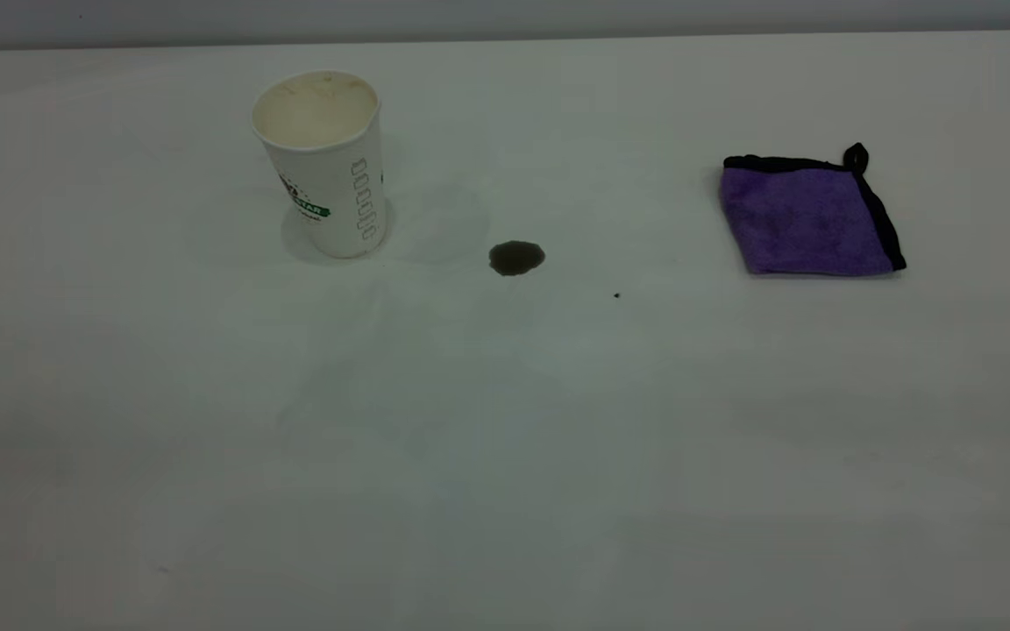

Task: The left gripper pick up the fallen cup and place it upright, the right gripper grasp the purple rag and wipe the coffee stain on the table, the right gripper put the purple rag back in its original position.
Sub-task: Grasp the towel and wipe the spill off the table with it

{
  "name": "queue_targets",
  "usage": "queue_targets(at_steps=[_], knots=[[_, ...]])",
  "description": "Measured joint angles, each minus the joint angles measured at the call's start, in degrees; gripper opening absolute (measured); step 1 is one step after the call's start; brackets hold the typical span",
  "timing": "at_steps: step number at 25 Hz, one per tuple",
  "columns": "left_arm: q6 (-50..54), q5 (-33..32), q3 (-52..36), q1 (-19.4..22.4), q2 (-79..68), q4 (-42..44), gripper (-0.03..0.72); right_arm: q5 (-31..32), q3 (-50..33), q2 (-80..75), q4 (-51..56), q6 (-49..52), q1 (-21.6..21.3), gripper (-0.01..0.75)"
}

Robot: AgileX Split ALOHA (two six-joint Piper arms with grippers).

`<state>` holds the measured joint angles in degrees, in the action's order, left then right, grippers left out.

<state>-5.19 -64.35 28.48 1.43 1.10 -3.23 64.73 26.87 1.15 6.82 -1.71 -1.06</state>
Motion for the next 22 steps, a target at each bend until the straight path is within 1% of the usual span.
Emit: queue_targets(at_steps=[6, 8, 10, 12, 14, 16, 18, 22], knots=[[0.00, -0.12, 0.00, 0.12, 0.08, -0.39, 0.414, -1.19, 0.59, 0.00, 3.70, -0.41, 0.00, 0.242], [0.00, -0.17, 0.00, 0.12, 0.13, -0.39, 0.414, -1.72, 2.22, -1.38, 5.77, -2.08, 0.00, 0.261], [0.00, -0.17, 0.00, 0.12, 0.13, -0.39, 0.414, -1.96, 4.38, -6.14, 8.40, -6.00, 0.00, 0.313], [0.00, -0.17, 0.00, 0.12, 0.13, -0.39, 0.414, -3.37, 5.85, -11.57, 10.56, -9.94, 0.00, 0.390], [0.00, -0.17, 0.00, 0.12, 0.13, -0.41, 0.414, -6.01, 6.91, -18.01, 11.96, -13.06, 0.00, 0.487], [0.00, -0.17, 0.00, 0.12, 0.13, -0.45, 0.414, -8.52, 7.87, -24.50, 13.02, -15.57, 0.00, 0.559], [0.00, -0.17, 0.00, 0.12, 0.13, -0.45, 0.414, -11.06, 8.45, -32.14, 14.90, -18.28, 0.00, 0.587], [0.00, -0.17, 0.00, 0.12, 0.13, -0.45, 0.414, -15.25, 9.29, -47.18, 21.49, -26.21, 0.00, 0.576]])
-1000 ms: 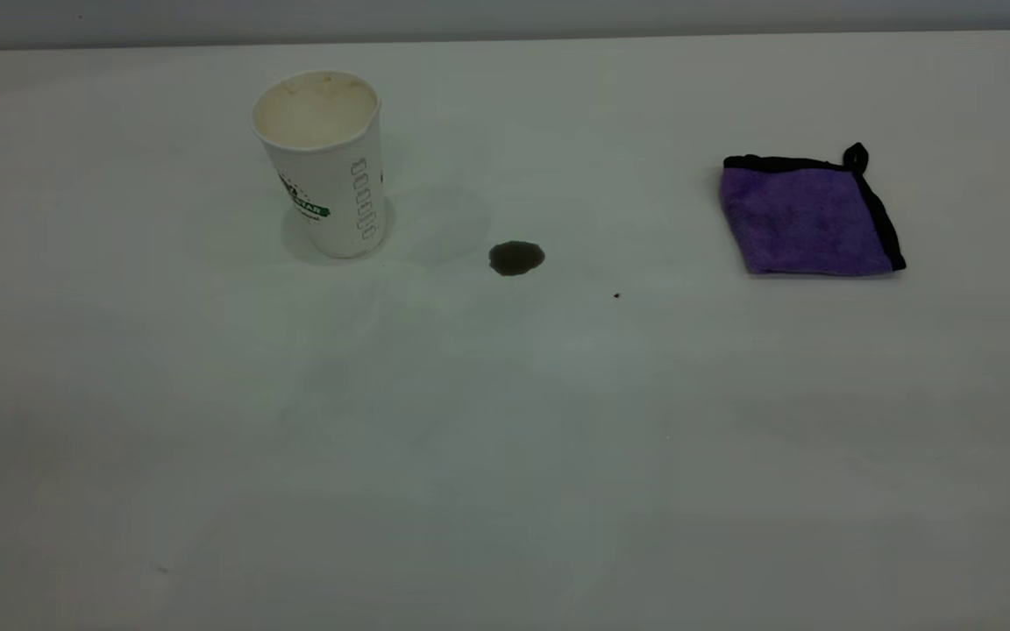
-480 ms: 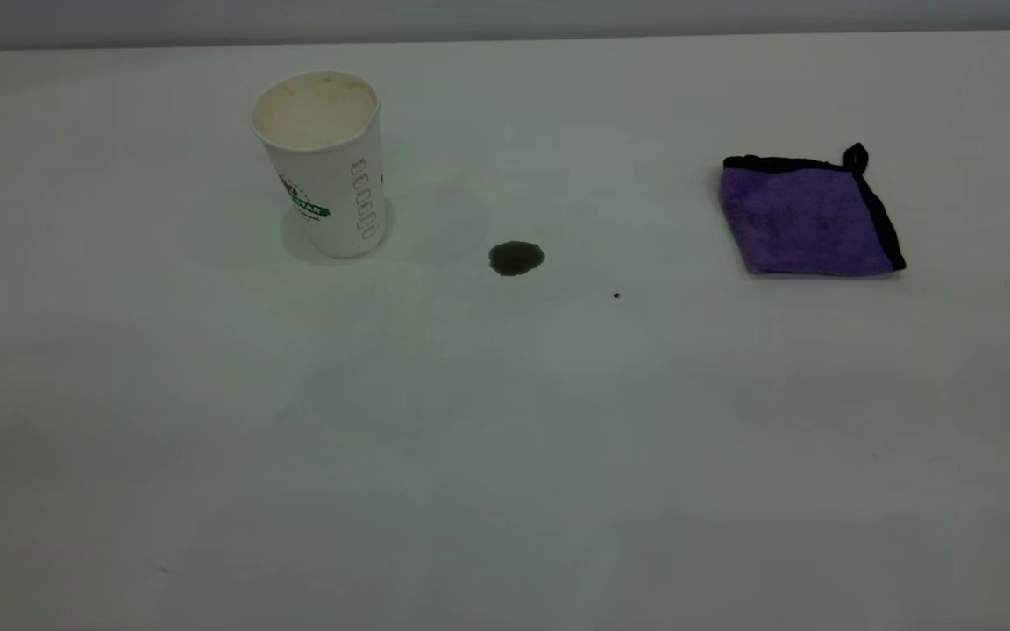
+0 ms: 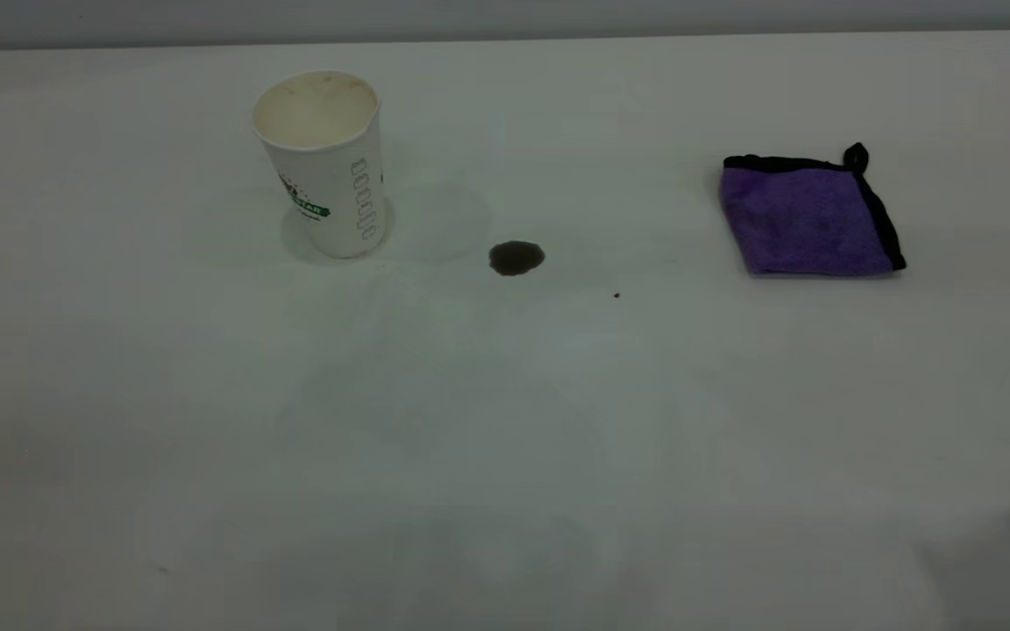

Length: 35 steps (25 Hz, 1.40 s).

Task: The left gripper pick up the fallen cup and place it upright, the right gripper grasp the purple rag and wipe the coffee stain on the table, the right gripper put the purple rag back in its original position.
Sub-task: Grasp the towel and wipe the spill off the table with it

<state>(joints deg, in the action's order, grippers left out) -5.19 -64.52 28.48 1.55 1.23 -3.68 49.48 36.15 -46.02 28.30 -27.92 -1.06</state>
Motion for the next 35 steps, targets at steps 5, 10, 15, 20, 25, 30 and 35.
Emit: queue_targets(at_steps=[5, 10, 15, 20, 25, 30, 35], knots=[[0.00, 0.00, 0.00, 0.00, 0.00, 0.00, 0.414, -8.46, 2.93, -18.30, 3.10, -6.21, 0.68, 0.574], [-0.06, 0.00, 0.00, 0.00, 0.00, -0.06, 0.414, -16.17, 8.00, -34.57, 2.68, -7.42, 7.83, 0.572], [-0.11, 0.00, 0.00, 0.00, 0.00, -0.11, 0.414, -21.50, 14.16, -50.52, -3.11, -1.31, 11.42, 0.572], [-0.06, 0.00, 0.00, 0.00, 0.00, -0.11, 0.414, -22.66, 23.73, -65.86, -8.95, 3.37, 11.42, 0.572], [-0.06, 0.00, 0.00, 0.00, 0.00, -0.11, 0.414, -22.72, 32.42, -76.31, -9.62, 3.76, 11.42, 0.570], [-0.06, 0.00, 0.00, 0.00, 0.00, -0.11, 0.414, -22.83, 41.50, -84.28, -9.66, 3.76, 11.42, 0.570], [-0.06, 0.00, 0.00, 0.00, 0.00, -0.11, 0.414, -22.70, 49.48, -92.20, -12.78, 4.46, 11.42, 0.570]])
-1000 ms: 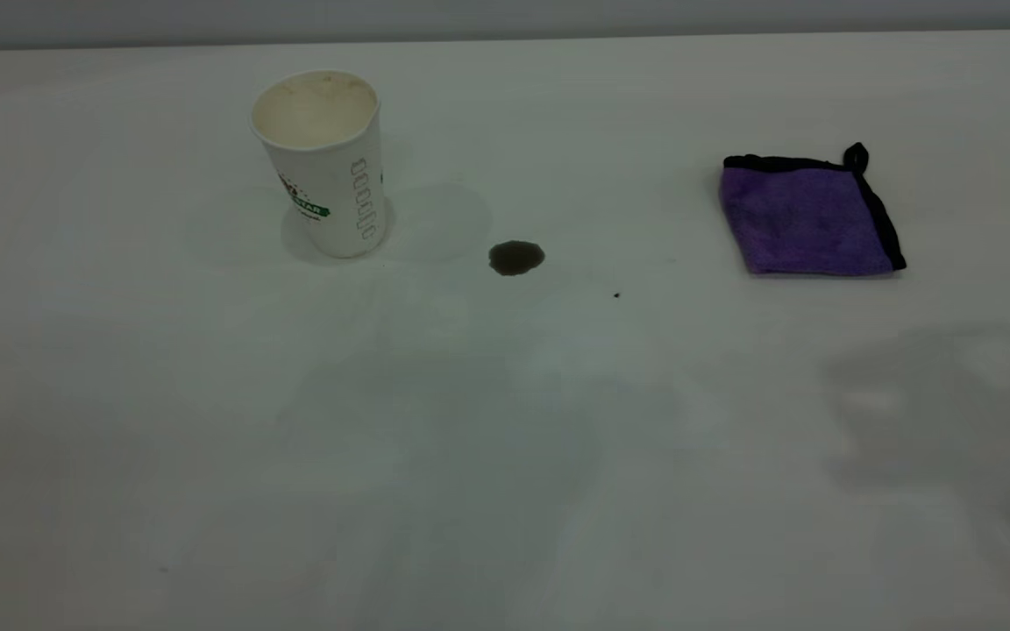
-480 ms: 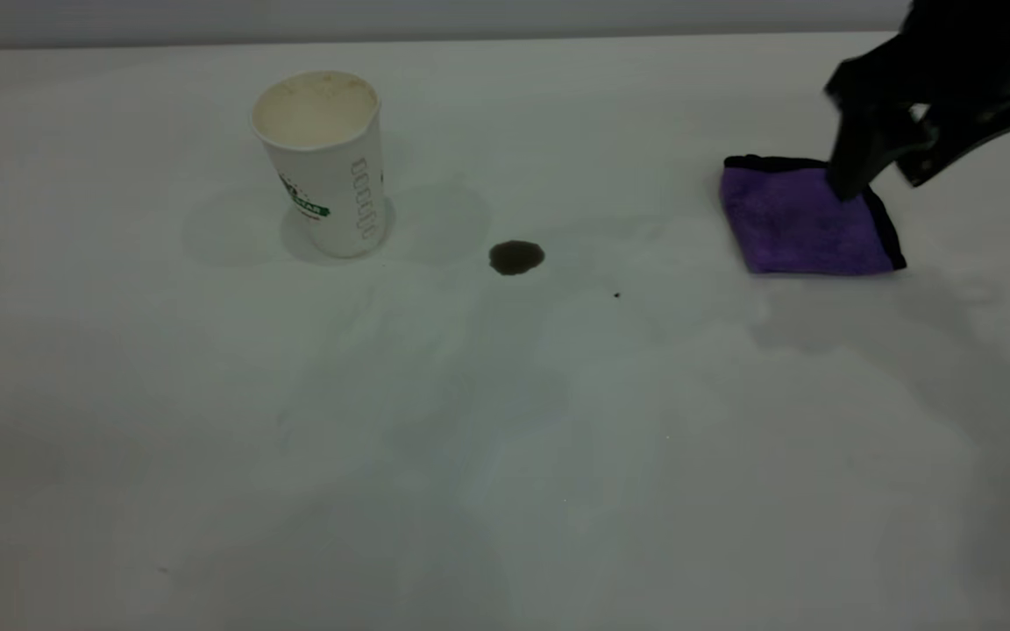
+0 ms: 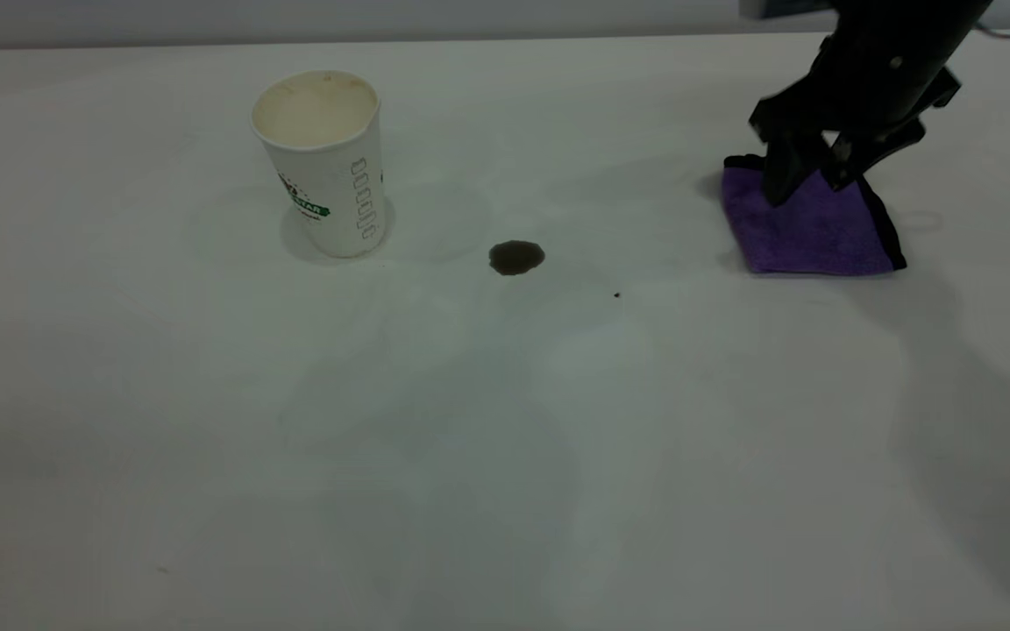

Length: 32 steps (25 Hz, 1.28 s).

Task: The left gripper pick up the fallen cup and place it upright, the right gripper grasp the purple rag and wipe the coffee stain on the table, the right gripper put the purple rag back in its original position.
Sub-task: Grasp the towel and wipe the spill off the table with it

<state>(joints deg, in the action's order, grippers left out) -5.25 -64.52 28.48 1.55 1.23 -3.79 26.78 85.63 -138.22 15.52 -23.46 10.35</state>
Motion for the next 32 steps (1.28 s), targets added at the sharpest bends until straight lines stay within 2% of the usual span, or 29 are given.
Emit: queue_targets(at_steps=[5, 9, 12, 14, 15, 16, 24, 32], knots=[[0.00, 0.00, 0.00, 0.00, 0.00, 0.00, 0.414, 0.69, 4.10, -5.31, -8.94, 3.84, 0.00, 0.562], [0.00, 0.00, 0.00, 0.00, 0.00, -0.05, 0.414, 1.53, 4.95, -5.98, -14.85, 10.07, 0.37, 0.502], [0.00, 0.00, 0.00, 0.00, 0.00, -0.05, 0.414, 1.83, 5.21, -6.21, -14.88, 10.52, 0.82, 0.334], [0.00, 0.00, 0.00, 0.00, 0.00, -0.05, 0.414, 1.96, 5.25, -6.28, -13.55, 8.85, 1.58, 0.152], [0.00, 0.00, 0.00, 0.00, 0.00, -0.05, 0.414, 2.00, 5.25, -6.28, -12.81, 7.85, 2.17, 0.090], [0.00, 0.00, 0.00, 0.00, 0.00, -0.05, 0.414, 2.00, 5.33, -6.35, -11.64, 6.57, 2.71, 0.066], [0.00, 0.00, 0.00, 0.00, 0.00, -0.05, 0.414, -2.37, 7.52, -7.64, -0.86, -0.79, 11.94, 0.052], [0.00, 0.00, 0.00, 0.00, 0.00, -0.05, 0.414, 2.65, 20.85, -13.87, 2.67, -0.78, 15.12, 0.052]])
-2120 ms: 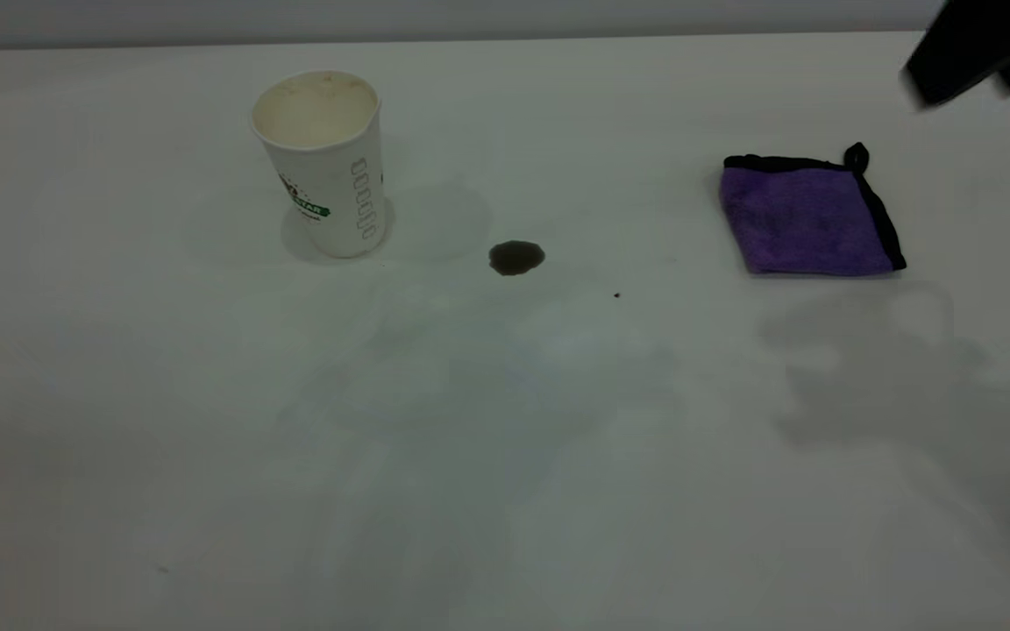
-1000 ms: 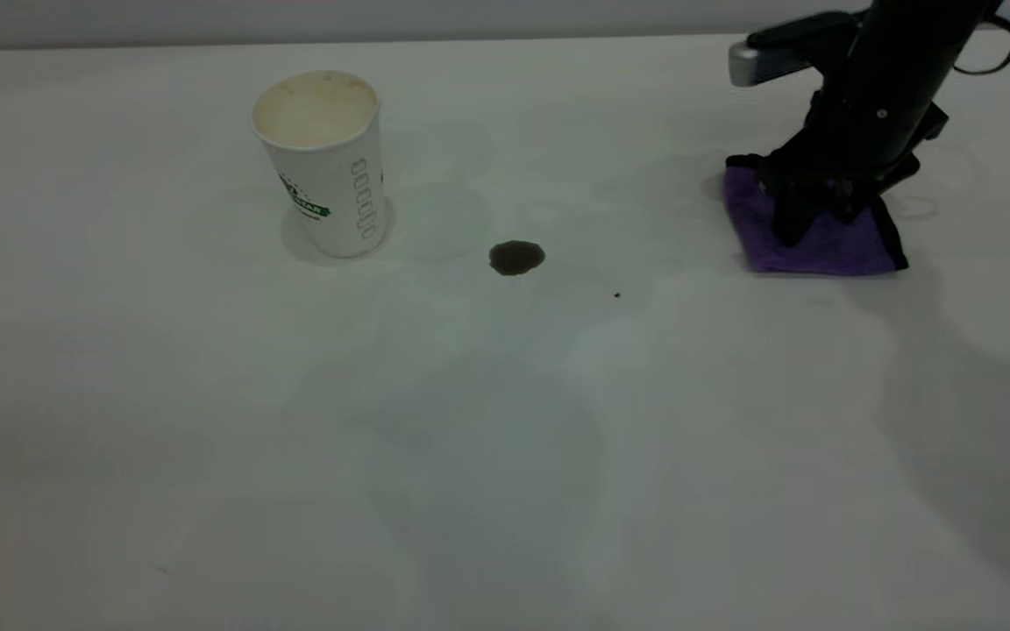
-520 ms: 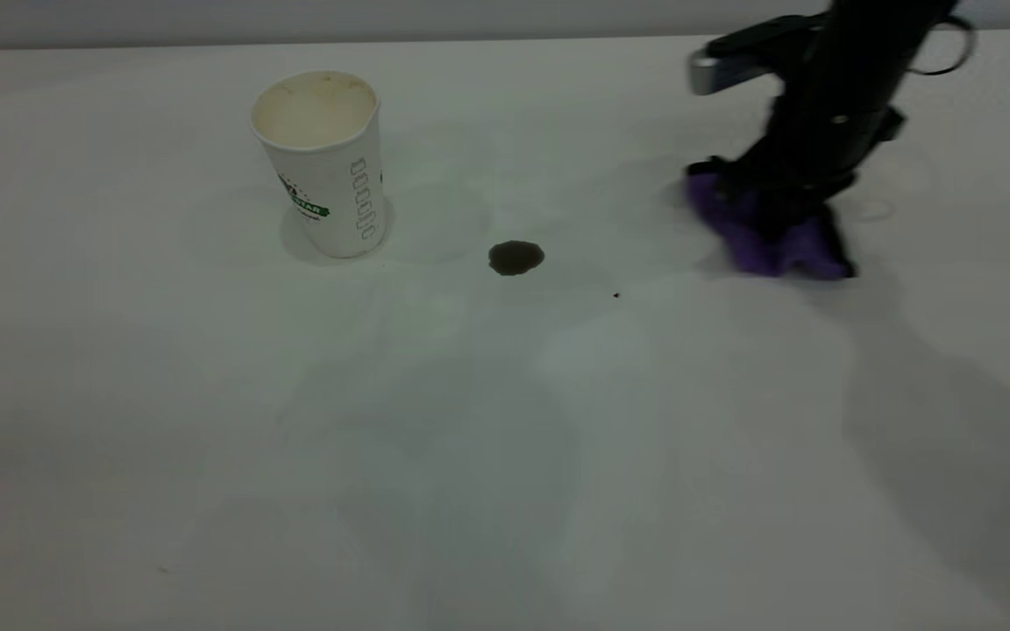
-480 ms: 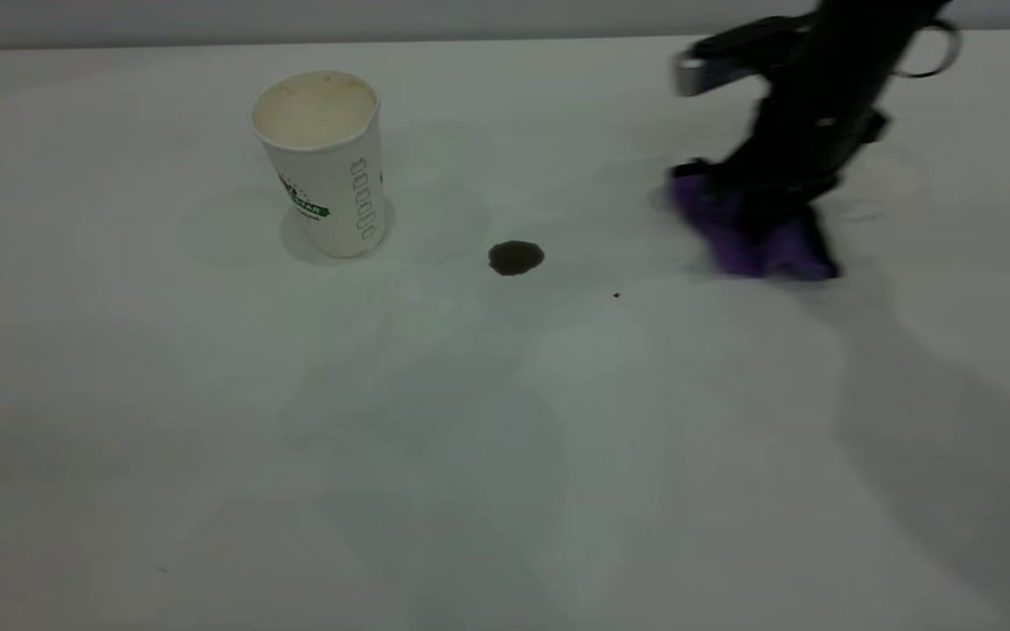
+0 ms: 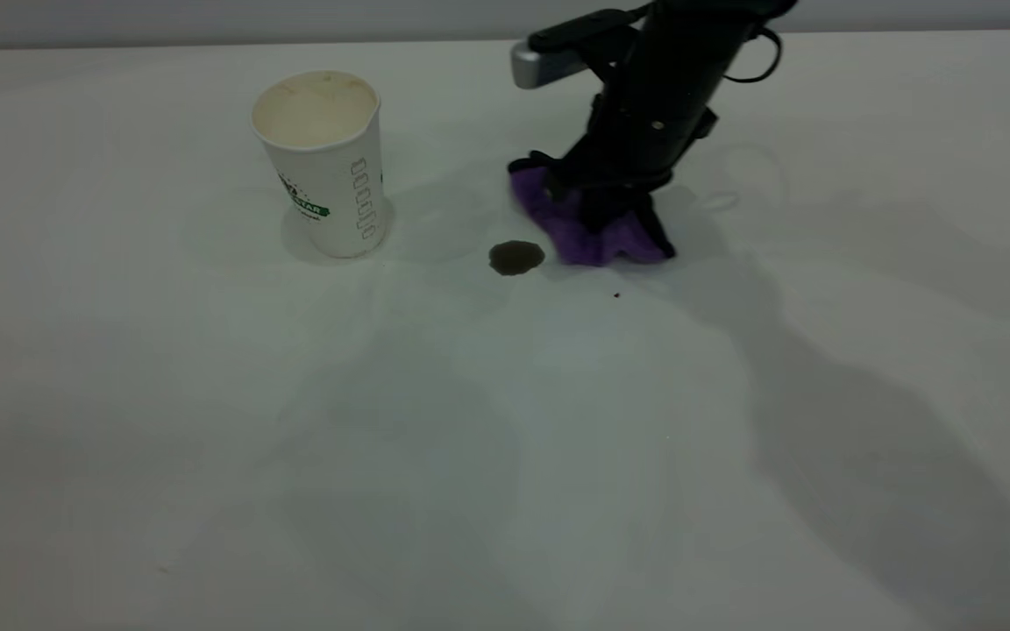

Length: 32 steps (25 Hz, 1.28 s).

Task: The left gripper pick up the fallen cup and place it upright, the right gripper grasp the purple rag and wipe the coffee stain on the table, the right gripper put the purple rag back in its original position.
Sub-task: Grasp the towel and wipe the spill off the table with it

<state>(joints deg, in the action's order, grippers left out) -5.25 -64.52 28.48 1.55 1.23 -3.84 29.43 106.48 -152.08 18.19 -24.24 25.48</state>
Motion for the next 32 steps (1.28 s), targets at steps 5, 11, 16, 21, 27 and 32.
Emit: queue_targets(at_steps=[5, 11, 16, 21, 27, 32], knots=[[0.00, 0.00, 0.00, 0.00, 0.00, 0.00, 0.414, 4.30, 7.18, -3.29, 3.76, 0.00, 1.42, 0.052], [0.00, 0.00, 0.00, 0.00, 0.00, 0.00, 0.414, 7.46, 8.99, -4.32, 5.03, 0.31, 4.34, 0.052], [0.05, 0.00, 0.00, 0.00, 0.00, 0.00, 0.414, 12.13, 9.42, -4.38, 5.41, 1.31, 5.56, 0.052], [0.05, 0.00, 0.00, 0.00, 0.00, 0.00, 0.414, 17.93, 9.42, -4.38, 4.15, 3.37, 5.93, 0.052], [0.05, 0.00, 0.00, 0.00, 0.00, 0.00, 0.414, 22.17, 9.63, -4.10, -6.95, 13.57, 5.63, 0.052], [0.05, 0.00, 0.00, 0.00, 0.00, 0.00, 0.414, 23.73, 9.63, -3.74, -14.98, 20.28, 1.13, 0.052]])
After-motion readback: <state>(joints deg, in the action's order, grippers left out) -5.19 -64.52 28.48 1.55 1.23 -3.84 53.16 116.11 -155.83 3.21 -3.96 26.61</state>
